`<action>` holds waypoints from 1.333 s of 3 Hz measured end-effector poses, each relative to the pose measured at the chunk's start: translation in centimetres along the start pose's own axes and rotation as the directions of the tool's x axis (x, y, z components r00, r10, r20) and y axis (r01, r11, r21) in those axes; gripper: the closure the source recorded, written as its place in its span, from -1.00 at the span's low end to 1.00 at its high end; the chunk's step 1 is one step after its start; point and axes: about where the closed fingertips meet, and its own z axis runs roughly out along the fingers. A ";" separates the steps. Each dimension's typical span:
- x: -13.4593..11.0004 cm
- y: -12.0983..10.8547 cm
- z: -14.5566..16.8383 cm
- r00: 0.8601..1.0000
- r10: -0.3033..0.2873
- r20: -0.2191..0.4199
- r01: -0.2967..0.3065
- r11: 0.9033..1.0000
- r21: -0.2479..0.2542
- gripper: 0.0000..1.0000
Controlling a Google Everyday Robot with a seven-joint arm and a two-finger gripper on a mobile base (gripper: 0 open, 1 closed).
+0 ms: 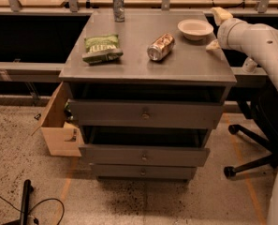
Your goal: Move paper bowl near redbull can
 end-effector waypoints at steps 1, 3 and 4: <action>-0.2 0.5 1.0 1.000 -0.004 0.009 0.004 1.000 -0.011 -0.54; -0.5 1.5 3.2 1.000 -0.012 0.019 0.013 0.999 -0.035 0.26; -0.5 1.9 4.0 1.000 -0.014 0.023 0.016 0.999 -0.051 0.60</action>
Offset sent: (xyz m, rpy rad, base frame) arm 0.0282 0.0082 -0.0167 -0.0144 0.0262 0.0271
